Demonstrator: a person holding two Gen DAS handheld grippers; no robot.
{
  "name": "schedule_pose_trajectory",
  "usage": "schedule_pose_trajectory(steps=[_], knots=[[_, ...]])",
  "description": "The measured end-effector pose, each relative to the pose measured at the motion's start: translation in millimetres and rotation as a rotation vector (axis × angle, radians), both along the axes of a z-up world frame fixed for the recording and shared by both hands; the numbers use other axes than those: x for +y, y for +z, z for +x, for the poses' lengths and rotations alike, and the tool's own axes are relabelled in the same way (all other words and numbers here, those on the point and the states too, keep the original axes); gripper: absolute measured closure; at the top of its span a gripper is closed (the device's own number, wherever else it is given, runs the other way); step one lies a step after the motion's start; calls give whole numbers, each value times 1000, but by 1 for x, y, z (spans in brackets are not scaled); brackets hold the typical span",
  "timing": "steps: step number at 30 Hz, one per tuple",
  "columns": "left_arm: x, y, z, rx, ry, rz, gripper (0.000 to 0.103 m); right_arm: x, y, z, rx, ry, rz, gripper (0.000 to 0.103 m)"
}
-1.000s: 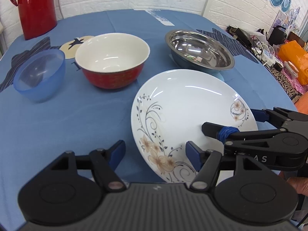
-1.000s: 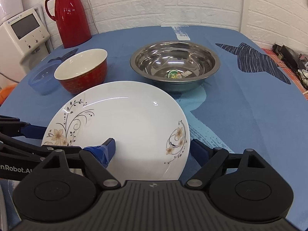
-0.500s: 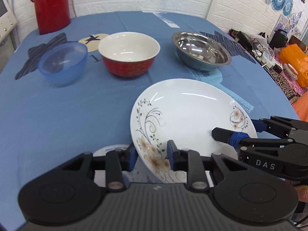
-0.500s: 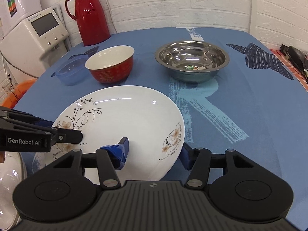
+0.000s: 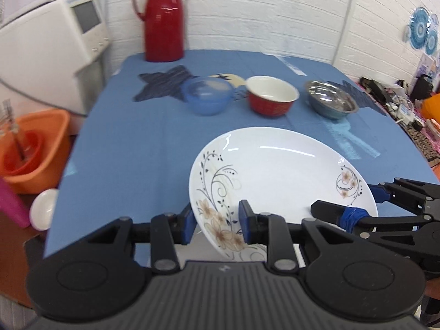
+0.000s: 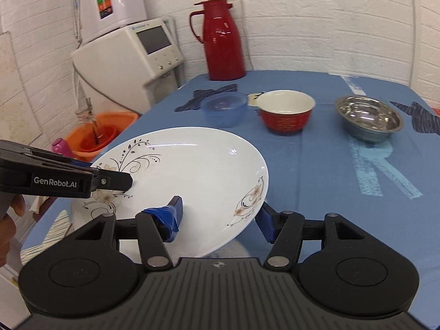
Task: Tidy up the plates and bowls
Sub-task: 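Carry the floral plate with the left gripper onto the plain plate stack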
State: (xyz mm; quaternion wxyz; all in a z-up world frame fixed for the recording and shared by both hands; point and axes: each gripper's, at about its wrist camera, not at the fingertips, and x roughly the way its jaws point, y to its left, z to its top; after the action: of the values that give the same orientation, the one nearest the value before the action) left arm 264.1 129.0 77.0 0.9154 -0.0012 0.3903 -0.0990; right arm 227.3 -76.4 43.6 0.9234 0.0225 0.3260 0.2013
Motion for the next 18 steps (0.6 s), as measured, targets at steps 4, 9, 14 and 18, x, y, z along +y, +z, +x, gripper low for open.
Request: schedule_pose_trajectory(steps=[4, 9, 14, 18], knots=[[31, -12, -31, 8, 54, 18, 79, 30, -10, -12, 28, 65, 27, 58], [49, -29, -58, 15, 66, 10, 79, 49, -23, -30, 50, 95, 20, 58], [45, -42, -59, 9, 43, -5, 78, 49, -28, -37, 60, 64, -11, 58], [49, -46, -60, 3, 48, -42, 75, 47, -26, -41, 61, 63, -8, 58]])
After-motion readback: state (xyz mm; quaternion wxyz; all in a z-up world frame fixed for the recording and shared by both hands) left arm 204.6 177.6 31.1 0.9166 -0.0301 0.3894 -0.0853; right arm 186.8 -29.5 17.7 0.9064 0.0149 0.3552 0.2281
